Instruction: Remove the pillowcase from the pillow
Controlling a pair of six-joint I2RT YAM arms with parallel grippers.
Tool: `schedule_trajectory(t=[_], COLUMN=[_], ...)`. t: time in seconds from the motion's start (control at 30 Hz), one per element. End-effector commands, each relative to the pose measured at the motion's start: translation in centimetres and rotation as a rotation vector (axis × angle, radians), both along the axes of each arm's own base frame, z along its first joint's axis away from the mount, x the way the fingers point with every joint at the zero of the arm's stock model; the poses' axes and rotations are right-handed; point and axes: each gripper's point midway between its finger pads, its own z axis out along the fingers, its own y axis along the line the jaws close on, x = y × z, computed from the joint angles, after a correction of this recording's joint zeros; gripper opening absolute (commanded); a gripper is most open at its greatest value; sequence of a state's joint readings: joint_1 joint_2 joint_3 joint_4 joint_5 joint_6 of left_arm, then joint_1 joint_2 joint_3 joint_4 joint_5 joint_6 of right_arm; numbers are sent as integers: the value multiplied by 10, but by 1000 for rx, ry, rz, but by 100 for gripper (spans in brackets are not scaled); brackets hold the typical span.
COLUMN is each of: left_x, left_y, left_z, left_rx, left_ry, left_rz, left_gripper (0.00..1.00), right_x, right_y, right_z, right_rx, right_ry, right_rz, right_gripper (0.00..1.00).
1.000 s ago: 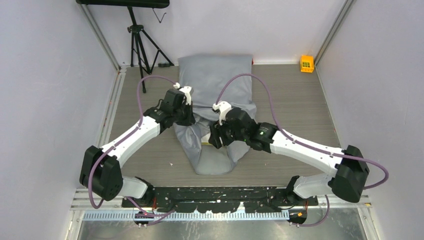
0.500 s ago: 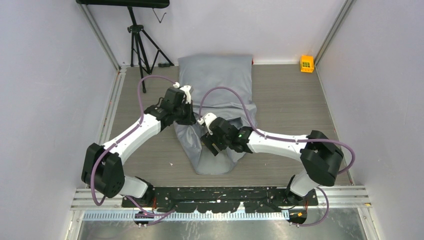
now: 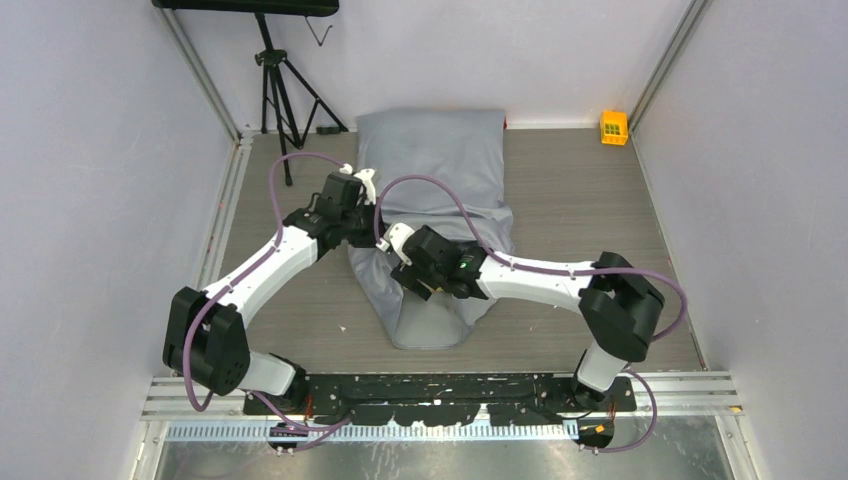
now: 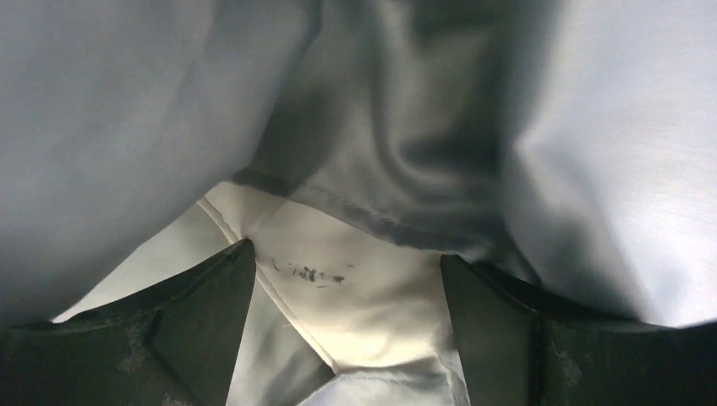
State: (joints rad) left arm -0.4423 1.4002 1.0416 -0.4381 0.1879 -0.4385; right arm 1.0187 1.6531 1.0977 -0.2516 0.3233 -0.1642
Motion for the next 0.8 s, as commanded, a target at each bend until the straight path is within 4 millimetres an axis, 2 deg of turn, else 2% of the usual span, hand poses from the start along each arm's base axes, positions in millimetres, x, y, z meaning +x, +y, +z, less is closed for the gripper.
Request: schedule_trajectory(t=[0.0,0.17,0.2,0.23,0.27,0.3,0.37,0.4,0.43,0.53,0.67,0.77], left_x=[2,3,3,2,2,3,3,4,4,6,12,20], left_y=[0,12,15,20,24,29,38,41,44,45,39,44], left_z=[16,8,6,4,2,1,-2,-1,0,7,22,22], left_rx=[-44,-38,-34,-27,-19,-9,3,-2,-11,-63,-202,-256], left_ry=[-38,-7,-2,4,7,6,6,5,5,-2,1,28], left_rz=[4,43,53,66,78,92,123,136,149,162,152,187], left_gripper=[0,0,0,0,0,0,0,0,0,0,0,0], right_x=[4,5,8,9,9,8,4,3,-1,-12,-25,-37], right_y=[4,2,0,0,1,3,7,7,6,-6,-31,-46], right_z=[-23,-56,-57,-54,-49,-38,-8,19,35,74,101,123], right_rx=[-65,-137,-154,-152,-128,-83,36,117,176,300,382,467], right_ry=[20,73,70,66,60,53,24,-5,-15,-44,-63,-63], right_rz=[30,2,-24,-40,-48,-50,-56,-61,-69,-81,-111,-130], right_gripper=[85,83,77,63,46,34,17,9,3,0,0,0])
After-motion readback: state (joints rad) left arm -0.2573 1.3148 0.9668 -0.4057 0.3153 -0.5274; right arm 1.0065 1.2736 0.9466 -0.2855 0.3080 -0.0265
